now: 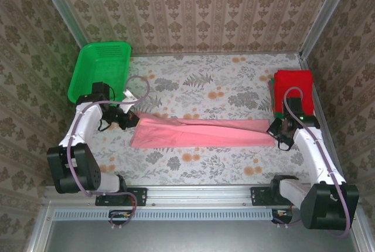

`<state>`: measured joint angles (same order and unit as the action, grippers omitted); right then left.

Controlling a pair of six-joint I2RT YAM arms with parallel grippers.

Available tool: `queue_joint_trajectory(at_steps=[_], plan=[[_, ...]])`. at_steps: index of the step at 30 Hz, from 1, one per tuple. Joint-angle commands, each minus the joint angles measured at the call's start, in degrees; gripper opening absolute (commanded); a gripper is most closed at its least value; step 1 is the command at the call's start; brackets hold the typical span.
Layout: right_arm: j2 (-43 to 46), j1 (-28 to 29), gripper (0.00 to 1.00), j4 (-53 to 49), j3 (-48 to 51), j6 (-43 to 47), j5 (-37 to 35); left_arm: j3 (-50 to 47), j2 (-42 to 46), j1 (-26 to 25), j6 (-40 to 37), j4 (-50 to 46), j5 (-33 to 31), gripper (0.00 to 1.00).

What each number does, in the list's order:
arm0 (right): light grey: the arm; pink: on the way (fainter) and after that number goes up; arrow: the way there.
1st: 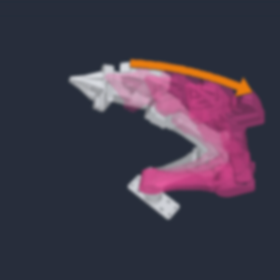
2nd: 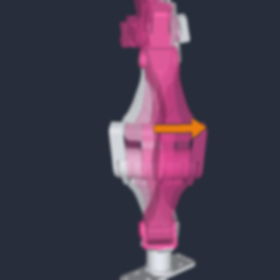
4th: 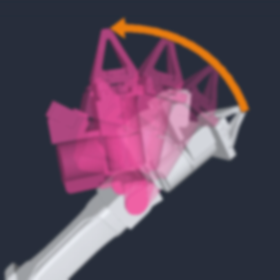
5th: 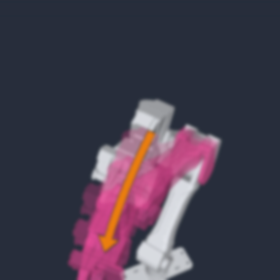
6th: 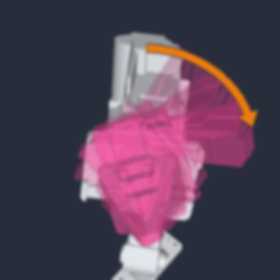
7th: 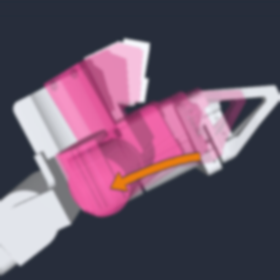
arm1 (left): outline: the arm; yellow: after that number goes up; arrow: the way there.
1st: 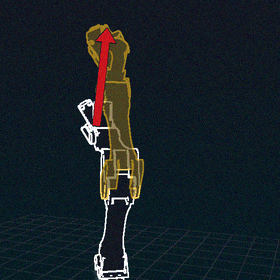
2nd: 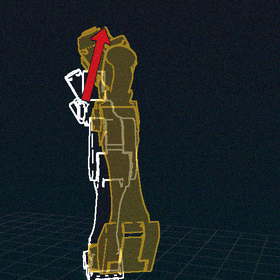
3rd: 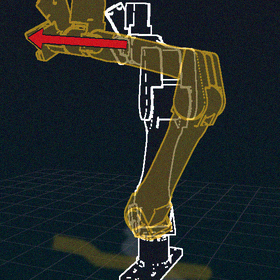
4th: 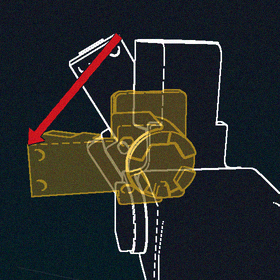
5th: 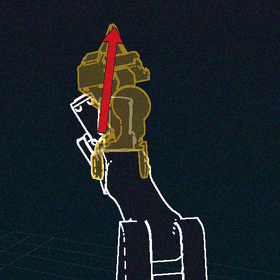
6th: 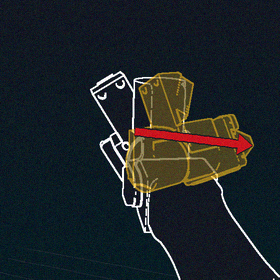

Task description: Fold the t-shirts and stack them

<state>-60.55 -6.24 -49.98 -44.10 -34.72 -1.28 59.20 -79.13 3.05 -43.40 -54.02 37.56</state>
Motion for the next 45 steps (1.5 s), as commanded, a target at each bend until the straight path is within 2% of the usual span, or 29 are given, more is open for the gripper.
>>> queue_joint_trajectory(at_steps=[1, 6, 7, 12, 19, 23, 26, 33, 38, 42, 45], plan=[[1.1, -0.4, 0.00, -0.8, 1.7, -1.1, -1.1, -2.7, 2.3, 0.3, -2.8, -1.7, 1.1, 0.00], [-0.8, -0.4, 0.00, 2.5, 3.1, -2.8, -0.1, -6.3, 3.9, 0.4, -3.9, -1.1, -0.4, 0.00], [-1.4, -0.4, 0.00, 2.9, 2.8, -2.9, 0.0, -6.8, 4.1, 0.3, -3.9, -0.9, -2.4, 0.00], [-3.9, -0.5, 0.00, 6.3, 0.1, -2.7, 0.7, -6.2, 3.6, 0.4, -2.4, 0.3, -3.6, 0.00], [-17.4, -0.8, 0.00, 8.9, -16.0, 0.1, 0.7, -0.3, -0.4, 0.4, -1.1, 0.0, -1.9, 0.00], [-21.8, -1.1, 0.00, 9.2, -22.9, 1.4, -0.2, 1.0, 0.1, 0.6, -1.1, 0.0, -2.1, 0.00], [-22.1, -1.5, 0.00, 9.9, -22.8, 1.6, -0.3, 0.2, 1.0, 0.9, -0.6, 0.5, -2.0, 0.00], [-19.6, -2.0, 0.00, 11.3, -14.5, 0.9, 0.4, -4.0, 3.2, 0.9, 1.6, 2.6, -1.2, 0.00], [-19.6, -2.8, 0.00, 11.5, -12.4, 1.3, 1.0, -5.9, 3.9, 1.0, 2.2, 3.1, 0.7, 0.00], [-22.5, -3.8, 0.00, 12.8, -15.4, 1.4, 2.8, -6.3, 4.0, 1.1, 2.3, 3.5, -0.4, 0.00], [-27.4, -3.9, 0.00, 12.5, -23.1, 2.0, 3.3, -4.9, 3.3, 1.2, 2.8, 4.8, -0.3, 0.00]])
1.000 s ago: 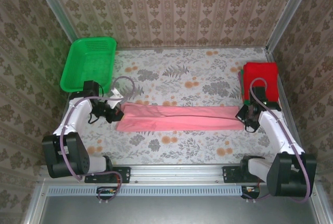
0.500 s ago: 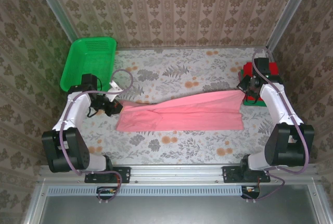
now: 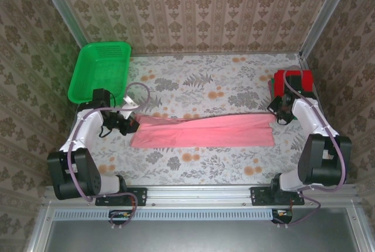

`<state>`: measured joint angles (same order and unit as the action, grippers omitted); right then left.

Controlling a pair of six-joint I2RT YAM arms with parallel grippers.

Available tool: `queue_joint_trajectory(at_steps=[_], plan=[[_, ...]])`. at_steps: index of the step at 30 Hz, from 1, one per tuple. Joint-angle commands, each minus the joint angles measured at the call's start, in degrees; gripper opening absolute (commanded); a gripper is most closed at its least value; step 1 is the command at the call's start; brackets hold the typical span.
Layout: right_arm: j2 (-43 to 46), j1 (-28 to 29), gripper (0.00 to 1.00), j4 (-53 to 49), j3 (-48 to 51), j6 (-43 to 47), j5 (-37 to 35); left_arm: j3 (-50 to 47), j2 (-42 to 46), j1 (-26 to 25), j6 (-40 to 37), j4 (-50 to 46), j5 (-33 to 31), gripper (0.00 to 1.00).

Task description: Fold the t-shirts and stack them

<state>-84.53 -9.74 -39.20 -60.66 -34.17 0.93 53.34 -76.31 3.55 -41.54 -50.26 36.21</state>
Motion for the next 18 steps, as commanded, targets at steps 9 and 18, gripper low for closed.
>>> queue_joint_trajectory(at_steps=[9, 18], plan=[[-12.2, -0.4, 0.00, 0.1, -20.7, 1.8, 2.1, 7.4, -3.0, 0.7, 1.8, 2.1, 1.0, 0.00], [-3.8, -0.8, 0.00, 1.2, -6.0, 1.9, 2.5, -1.0, 1.6, 1.7, 1.9, 3.4, 1.0, 0.00]])
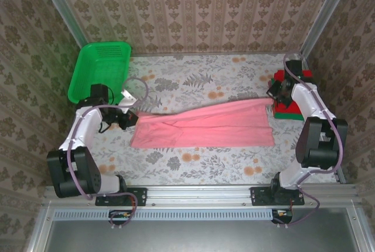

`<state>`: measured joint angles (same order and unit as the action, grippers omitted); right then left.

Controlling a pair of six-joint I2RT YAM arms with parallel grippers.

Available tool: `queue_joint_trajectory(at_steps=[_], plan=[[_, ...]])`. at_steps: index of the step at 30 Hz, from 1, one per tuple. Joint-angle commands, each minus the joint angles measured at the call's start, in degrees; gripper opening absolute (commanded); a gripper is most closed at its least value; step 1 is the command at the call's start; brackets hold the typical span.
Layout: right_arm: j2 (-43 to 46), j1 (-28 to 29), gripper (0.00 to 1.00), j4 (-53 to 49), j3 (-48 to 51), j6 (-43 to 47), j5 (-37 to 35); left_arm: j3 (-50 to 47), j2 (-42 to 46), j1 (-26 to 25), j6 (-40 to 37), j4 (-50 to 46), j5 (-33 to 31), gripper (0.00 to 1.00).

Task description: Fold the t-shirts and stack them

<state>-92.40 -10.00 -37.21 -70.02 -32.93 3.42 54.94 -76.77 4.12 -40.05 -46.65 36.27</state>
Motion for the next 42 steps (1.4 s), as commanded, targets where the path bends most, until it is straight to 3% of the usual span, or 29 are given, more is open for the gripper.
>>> queue_joint_trajectory(at_steps=[1, 7, 19, 29, 30, 31, 34, 37, 42], plan=[[5.3, -0.5, 0.00, -1.0, 5.1, 0.7, 0.2, -3.7, 2.4, 1.7, 0.5, 0.2, 0.9, 0.00], [11.2, -0.7, 0.00, -3.0, 11.6, 0.5, 0.2, -6.1, 2.0, 4.4, 0.7, 1.9, 1.9, 0.00], [15.2, -1.2, 0.00, -2.5, 19.0, -1.1, 0.1, -6.6, 1.0, 3.6, -0.4, -0.2, 0.9, 0.00], [13.5, -1.2, 0.00, -0.8, 20.5, -1.7, 0.9, -5.1, -4.4, 1.3, -4.3, -4.9, -7.4, 0.02], [13.6, -1.2, 0.03, -0.9, 20.4, -1.6, 0.9, -5.3, -4.4, 1.2, -4.0, -4.6, -8.0, 0.04], [13.9, -1.3, 0.14, -1.0, 20.4, -1.5, 1.0, -5.5, -4.1, 1.3, -3.7, -4.3, -8.4, 0.07], [15.0, -1.2, 0.56, -1.1, 20.0, -0.7, 1.4, -6.2, -3.1, 1.6, -3.6, -4.3, -9.4, 0.58], [16.8, -1.2, 0.75, -1.0, 18.9, 2.2, 2.8, -5.8, -1.6, 2.1, -1.5, -3.1, -10.7, 0.90], [18.7, 0.3, 0.82, 0.8, 18.0, 4.5, 4.9, -2.1, -0.1, 0.2, 10.9, 3.4, -7.9, 1.00]])
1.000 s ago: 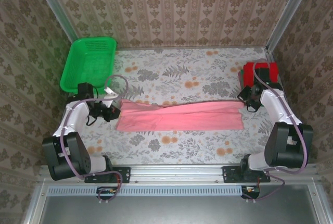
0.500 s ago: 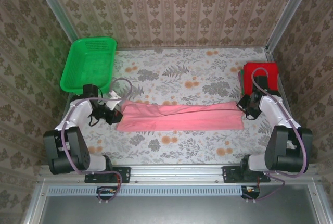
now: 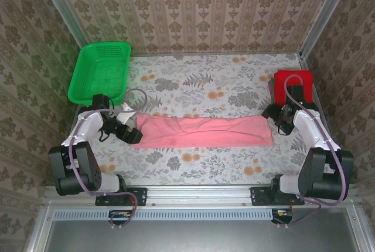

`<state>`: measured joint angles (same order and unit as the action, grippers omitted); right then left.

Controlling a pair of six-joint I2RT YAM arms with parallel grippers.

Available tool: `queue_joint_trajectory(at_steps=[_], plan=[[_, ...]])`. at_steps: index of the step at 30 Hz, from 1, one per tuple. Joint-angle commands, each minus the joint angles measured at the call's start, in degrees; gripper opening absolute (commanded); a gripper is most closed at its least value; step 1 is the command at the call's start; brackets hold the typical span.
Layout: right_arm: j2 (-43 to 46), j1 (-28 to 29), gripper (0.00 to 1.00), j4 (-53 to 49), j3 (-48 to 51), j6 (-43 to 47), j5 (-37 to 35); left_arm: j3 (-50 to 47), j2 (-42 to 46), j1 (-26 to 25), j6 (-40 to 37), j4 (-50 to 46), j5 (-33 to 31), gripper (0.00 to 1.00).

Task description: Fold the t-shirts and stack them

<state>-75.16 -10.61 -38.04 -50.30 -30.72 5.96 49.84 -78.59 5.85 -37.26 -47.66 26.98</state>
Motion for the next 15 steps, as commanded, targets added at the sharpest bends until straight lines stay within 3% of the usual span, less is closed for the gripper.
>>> queue_joint_trajectory(at_steps=[1, 7, 10, 15], plan=[[1.3, 1.9, 0.82, 2.4, -1.6, 2.4, 2.8, 3.4, 1.6, -3.1, 13.0, 7.3, 1.1, 1.00], [-2.1, 10.5, 0.81, 5.6, -0.9, -0.3, 2.9, 5.2, -1.9, -16.3, 38.4, 20.0, -2.8, 1.00], [-4.2, 14.4, 0.75, 7.1, -0.1, -3.0, 3.0, 4.8, -5.2, -18.8, 51.2, 22.9, -3.3, 1.00], [-7.0, 17.0, 0.68, 9.1, 1.3, -5.1, 4.2, 2.2, -5.9, -21.8, 61.3, 22.7, -6.7, 1.00]])
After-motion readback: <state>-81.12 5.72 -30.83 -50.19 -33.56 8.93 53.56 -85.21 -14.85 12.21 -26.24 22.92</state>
